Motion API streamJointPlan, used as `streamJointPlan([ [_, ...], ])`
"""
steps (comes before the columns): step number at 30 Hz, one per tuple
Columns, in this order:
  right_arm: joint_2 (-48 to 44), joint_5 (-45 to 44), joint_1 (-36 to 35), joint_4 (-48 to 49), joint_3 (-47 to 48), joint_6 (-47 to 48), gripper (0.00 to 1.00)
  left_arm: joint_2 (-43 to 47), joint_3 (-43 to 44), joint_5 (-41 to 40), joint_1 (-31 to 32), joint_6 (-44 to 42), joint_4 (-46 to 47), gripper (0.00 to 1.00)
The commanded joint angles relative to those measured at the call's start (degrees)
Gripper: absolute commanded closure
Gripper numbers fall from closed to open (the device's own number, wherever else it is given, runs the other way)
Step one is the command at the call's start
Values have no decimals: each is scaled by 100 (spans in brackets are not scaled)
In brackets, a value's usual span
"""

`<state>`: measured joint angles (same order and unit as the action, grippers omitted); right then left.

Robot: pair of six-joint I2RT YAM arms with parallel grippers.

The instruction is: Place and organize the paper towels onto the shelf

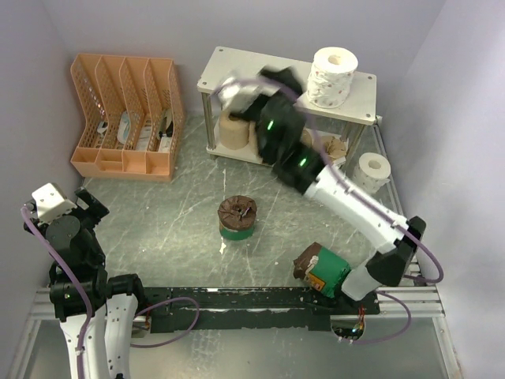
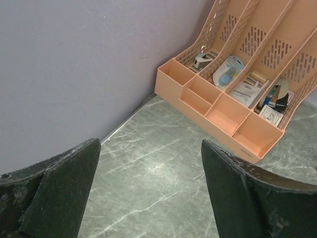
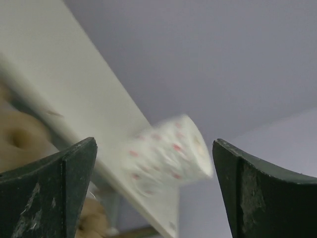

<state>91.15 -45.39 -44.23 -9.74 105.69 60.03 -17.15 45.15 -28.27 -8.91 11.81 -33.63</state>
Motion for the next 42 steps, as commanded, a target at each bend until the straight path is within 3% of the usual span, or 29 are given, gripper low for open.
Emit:
streamJointPlan([
  [1, -729, -469, -1822, 3960, -1678, 774, 0, -18, -23, -44, -92, -11, 199, 6],
  [3, -885, -967, -2175, 3407, -2177, -732, 0, 1, -19, -80, -137, -10, 183, 6],
  [6, -932, -1522, -2231, 1547, -2502, -3667, 0, 1, -15, -49, -197, -4, 190, 6],
  [7, -888, -1574, -2223, 798, -2505, -4918, 0, 1, -15, -39, -199, -11, 190, 6],
  [11, -770, -1317, -2218, -1480, -2679, -7933, 0, 2, -7, -40, -206, -38, 163, 6],
  [16, -1317, 354, -2228, -1743, -3868, -10093, 0, -5, -22, 31, -253, -39, 183, 6],
  [21, -2325, 716, -2252, -1447, -5358, -12479, 0, 1, -3, 56, -301, -39, 148, 6],
  [25, -2922, 512, -2335, -1592, -6091, -13704, 0, -11, -14, 92, -311, -39, 146, 6],
  [28, -2931, 396, -2337, -1702, -6173, -13892, 2, -16, -15, 124, -326, -30, 154, 6],
  [36, -2104, 284, -2336, -1326, -6054, -14215, 3, -17, -5, 155, -336, -34, 138, 6],
  [42, -1337, -163, -2338, -1780, -5690, -15010, 8, -15, 3, 164, -338, -48, 90, 6],
])
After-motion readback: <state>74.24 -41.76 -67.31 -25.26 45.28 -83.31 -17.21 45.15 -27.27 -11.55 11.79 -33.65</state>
